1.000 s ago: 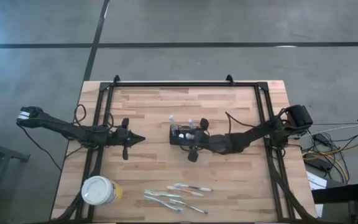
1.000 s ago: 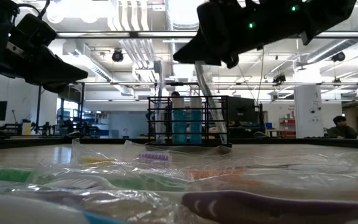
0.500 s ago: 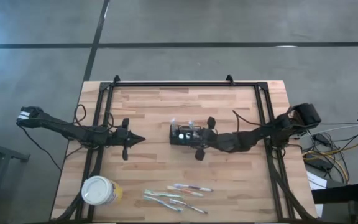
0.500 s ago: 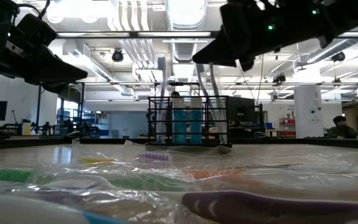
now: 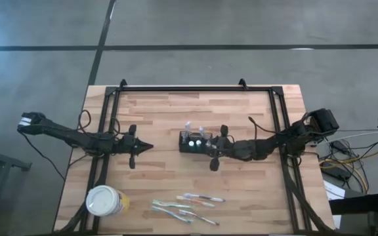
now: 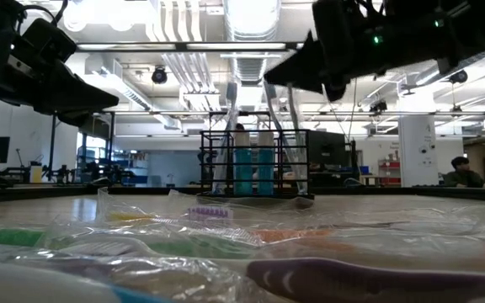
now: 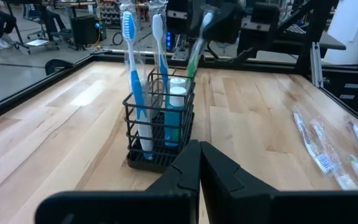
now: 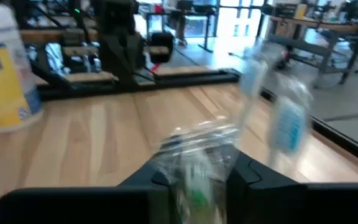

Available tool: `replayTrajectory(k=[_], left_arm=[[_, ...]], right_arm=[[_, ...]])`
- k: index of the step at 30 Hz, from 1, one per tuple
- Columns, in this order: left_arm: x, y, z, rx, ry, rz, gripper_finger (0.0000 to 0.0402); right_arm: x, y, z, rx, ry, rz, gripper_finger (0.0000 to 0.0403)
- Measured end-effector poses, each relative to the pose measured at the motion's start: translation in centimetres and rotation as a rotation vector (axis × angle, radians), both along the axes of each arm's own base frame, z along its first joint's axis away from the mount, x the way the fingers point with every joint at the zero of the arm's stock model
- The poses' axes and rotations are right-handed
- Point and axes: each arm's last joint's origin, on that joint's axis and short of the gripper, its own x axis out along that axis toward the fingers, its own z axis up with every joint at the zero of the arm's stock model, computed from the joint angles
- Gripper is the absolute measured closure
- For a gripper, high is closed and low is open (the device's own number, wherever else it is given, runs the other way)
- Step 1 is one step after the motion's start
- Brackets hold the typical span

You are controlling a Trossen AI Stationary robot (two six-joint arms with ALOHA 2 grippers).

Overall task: Pick & Place toothbrushing station
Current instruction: Put the top green toothbrush into the wire organizer, then put the green toothbrush into the wire organizer

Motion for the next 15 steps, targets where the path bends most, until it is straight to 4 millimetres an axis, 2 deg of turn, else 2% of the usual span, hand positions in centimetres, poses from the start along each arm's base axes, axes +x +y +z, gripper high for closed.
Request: replayTrajectory(k=[9, 13, 15], left_arm=[[0.0, 0.0, 0.0, 0.0, 0.0, 0.001, 0.0394], [0.0, 0.0, 0.0, 0.0, 0.0, 0.0, 0.0394], [0.0, 0.0, 0.0, 0.0, 0.0, 0.0, 0.0394]], right_arm=[[0.2, 0.0, 1.6, -0.027, -0.048, 0.011, 0.0222], [-0.4, -0.2, 2.6, -0.047, -0.052, -0.031, 0.0197], [-1.1, -0.3, 3.8, -0.084, -0.062, -0.047, 0.0191]])
